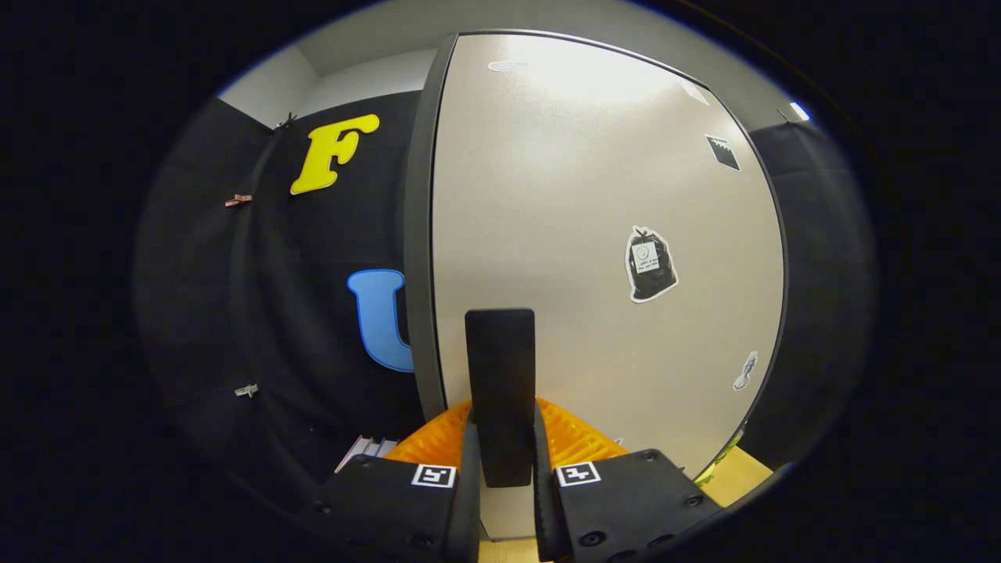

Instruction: Open the shoe cabinet door, grab the shoes and put them into the shoe cabinet, then close the shoe cabinet door.

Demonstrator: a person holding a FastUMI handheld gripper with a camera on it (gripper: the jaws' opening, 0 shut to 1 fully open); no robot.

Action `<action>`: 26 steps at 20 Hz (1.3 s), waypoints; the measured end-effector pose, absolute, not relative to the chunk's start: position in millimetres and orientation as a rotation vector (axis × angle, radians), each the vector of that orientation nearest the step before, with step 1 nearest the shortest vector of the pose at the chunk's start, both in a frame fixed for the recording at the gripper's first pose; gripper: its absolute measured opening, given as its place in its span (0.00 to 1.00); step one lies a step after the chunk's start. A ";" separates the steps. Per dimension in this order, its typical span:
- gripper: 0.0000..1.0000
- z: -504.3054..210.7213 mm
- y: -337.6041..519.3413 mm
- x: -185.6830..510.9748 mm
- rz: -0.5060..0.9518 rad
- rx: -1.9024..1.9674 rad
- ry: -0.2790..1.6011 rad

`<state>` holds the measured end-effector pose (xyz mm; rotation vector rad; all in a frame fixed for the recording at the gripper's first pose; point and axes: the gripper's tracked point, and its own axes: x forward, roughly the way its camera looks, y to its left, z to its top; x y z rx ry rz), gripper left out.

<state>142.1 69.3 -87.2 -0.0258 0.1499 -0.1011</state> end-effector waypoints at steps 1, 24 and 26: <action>0.32 -86.5 69.4 140.5 -0.099 -0.028 0.152; 0.32 -73.5 50.3 39.4 0.176 0.026 0.196; 0.31 -71.9 45.6 30.8 0.198 0.030 0.193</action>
